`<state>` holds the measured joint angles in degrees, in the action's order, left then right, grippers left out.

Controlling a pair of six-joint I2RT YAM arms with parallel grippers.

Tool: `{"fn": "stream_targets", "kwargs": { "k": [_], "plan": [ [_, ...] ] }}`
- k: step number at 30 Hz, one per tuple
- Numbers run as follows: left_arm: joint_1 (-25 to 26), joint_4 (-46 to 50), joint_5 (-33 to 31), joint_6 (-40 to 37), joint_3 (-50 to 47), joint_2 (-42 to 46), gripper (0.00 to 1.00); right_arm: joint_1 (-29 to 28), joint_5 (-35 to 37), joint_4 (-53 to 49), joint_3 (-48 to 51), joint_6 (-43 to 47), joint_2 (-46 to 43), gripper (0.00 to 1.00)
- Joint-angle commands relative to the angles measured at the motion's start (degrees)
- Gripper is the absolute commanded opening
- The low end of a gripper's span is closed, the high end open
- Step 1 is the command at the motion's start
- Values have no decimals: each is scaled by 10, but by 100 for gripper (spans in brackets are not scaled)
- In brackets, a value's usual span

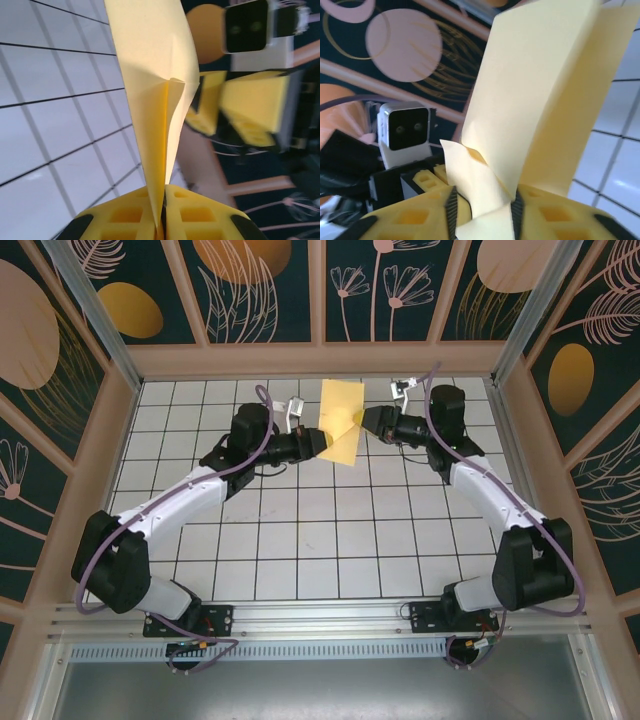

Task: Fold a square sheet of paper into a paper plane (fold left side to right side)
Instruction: Turn over the paper at the center of the table.

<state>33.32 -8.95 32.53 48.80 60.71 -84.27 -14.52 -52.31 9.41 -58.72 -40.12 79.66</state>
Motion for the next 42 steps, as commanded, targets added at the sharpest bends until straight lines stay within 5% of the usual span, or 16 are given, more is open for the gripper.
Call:
{"fn": "stream_targets", "kwargs": {
  "k": [1, 4, 12, 15, 20, 25, 32, 42],
  "plan": [
    [0, 139, -92, -100, 22, 17, 13, 13, 86, -136, -18, 98, -33, 43],
    [9, 218, -176, -141, 27, 28, 12, 26, 151, -182, -11, 120, -51, 45],
    [112, 503, -564, -185, 127, -40, 9, 44, 409, -328, -11, 151, -67, 45],
    [140, 607, -653, -161, 177, -106, 9, 54, 432, -337, 9, 152, -72, 44],
    [171, 713, -714, -122, 246, -221, 10, 75, 424, -326, 44, 146, -90, 45],
    [183, 728, -691, -119, 286, -300, 16, 104, 409, -324, 64, 146, -107, 45],
    [189, 687, -556, -161, 347, -386, 37, 142, 375, -324, 89, 148, -118, 45],
    [177, 569, -397, -217, 401, -337, 71, 136, 234, -245, 129, 130, -79, 44]
  ]
}}
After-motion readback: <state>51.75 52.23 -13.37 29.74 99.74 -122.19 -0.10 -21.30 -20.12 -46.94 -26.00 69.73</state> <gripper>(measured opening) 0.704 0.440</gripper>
